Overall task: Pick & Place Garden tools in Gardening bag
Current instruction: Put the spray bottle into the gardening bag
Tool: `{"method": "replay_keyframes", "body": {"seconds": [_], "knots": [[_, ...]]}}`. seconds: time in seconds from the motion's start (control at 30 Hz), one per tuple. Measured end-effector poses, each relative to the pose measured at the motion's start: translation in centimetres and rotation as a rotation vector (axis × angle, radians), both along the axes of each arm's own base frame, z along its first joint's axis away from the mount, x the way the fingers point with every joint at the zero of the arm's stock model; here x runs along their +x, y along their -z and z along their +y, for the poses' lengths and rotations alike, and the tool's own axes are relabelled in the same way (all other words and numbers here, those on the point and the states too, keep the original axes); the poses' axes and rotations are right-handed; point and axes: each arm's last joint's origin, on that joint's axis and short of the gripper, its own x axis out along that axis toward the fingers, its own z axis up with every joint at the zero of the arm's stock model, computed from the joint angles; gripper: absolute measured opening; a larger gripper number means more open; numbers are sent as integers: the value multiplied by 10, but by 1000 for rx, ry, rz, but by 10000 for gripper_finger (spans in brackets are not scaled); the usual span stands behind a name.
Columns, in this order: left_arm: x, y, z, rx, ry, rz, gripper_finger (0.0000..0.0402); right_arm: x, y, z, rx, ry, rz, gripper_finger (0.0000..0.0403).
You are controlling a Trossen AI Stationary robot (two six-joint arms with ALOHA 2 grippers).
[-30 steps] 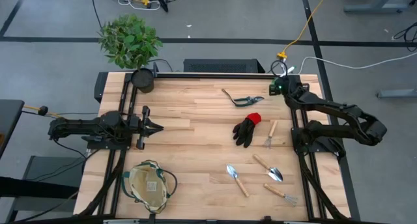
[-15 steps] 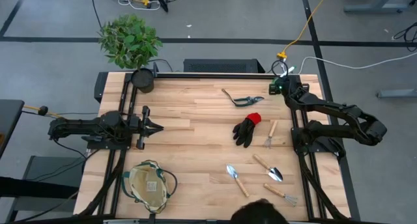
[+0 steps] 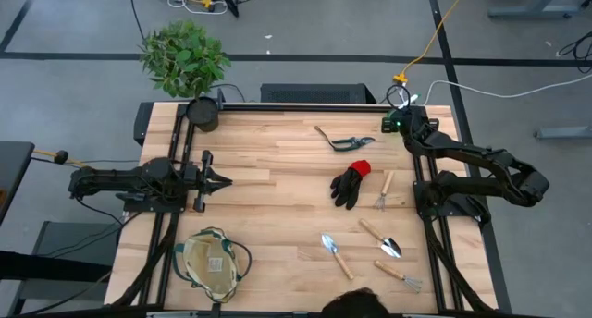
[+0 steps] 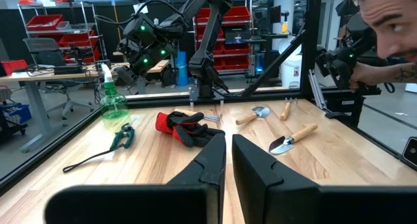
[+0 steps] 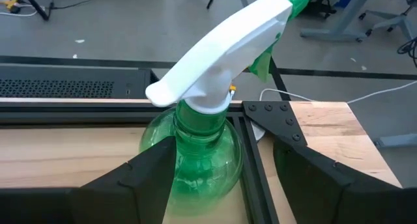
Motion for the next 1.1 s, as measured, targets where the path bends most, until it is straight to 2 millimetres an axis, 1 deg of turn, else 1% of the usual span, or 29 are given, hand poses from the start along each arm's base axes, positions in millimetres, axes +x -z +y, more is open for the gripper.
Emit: {"method": "replay_keyframes", "body": {"seconds": [0.37, 0.5, 0.7, 0.93, 1.1], "knots": [[0, 0, 0, 0, 0, 0, 32, 3, 5, -4, -28, 49, 13, 258], [0, 0, 0, 0, 1, 0, 32, 5, 6, -6, -45, 72, -25, 258], [0, 0, 0, 0, 1, 0, 32, 9, 13, -9, -53, 104, -6, 258], [0, 0, 0, 0, 0, 0, 32, 16, 22, -14, -93, 151, -25, 258], [0, 0, 0, 0, 0, 0, 32, 19, 29, -17, -119, 189, 12, 258]]}}
